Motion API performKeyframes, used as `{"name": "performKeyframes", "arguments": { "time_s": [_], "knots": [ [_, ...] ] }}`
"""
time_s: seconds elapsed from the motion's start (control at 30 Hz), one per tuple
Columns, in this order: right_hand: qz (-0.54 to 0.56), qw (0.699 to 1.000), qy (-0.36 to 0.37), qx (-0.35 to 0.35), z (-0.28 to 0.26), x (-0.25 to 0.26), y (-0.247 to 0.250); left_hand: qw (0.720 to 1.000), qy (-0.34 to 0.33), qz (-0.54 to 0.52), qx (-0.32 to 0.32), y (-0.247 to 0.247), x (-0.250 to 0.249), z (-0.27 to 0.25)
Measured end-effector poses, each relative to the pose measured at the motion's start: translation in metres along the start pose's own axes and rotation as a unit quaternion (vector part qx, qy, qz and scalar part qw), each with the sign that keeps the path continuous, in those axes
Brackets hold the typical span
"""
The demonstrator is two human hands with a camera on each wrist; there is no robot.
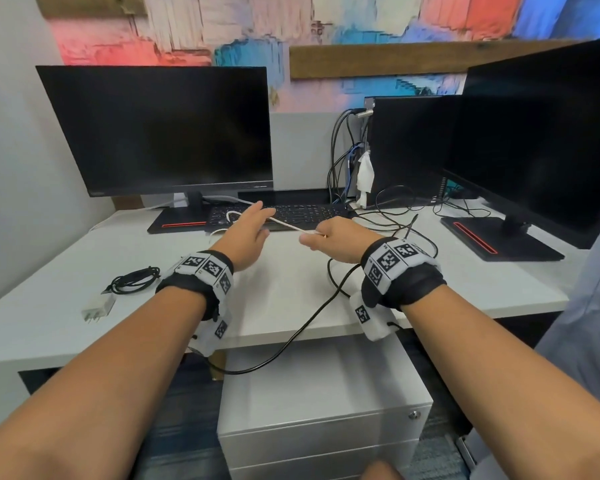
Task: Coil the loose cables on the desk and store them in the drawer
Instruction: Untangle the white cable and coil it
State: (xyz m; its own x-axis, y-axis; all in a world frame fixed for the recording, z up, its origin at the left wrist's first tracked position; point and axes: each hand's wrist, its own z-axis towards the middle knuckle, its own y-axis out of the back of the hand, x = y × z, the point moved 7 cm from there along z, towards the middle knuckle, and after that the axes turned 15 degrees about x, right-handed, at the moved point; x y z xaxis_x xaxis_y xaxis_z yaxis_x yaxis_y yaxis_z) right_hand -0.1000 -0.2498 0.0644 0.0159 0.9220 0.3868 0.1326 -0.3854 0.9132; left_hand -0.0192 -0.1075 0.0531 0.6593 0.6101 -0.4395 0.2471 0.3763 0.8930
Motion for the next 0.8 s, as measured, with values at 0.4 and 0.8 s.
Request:
{"name": "performKeyframes", "arguments": {
  "time_s": [0.4, 0.8],
  "knots": [
    [0.661, 0.732, 0.135, -0.094, 0.007, -0.008, 0.014, 0.994, -0.007, 0.05, 0.099, -0.048, 0.013, 0.009],
    [0.481, 0.841, 0.065, -0.238, 0.012, -0.032, 0.036, 0.998, 0.06, 0.024, -0.003, -0.014, 0.016, -0.002]
  ]
}}
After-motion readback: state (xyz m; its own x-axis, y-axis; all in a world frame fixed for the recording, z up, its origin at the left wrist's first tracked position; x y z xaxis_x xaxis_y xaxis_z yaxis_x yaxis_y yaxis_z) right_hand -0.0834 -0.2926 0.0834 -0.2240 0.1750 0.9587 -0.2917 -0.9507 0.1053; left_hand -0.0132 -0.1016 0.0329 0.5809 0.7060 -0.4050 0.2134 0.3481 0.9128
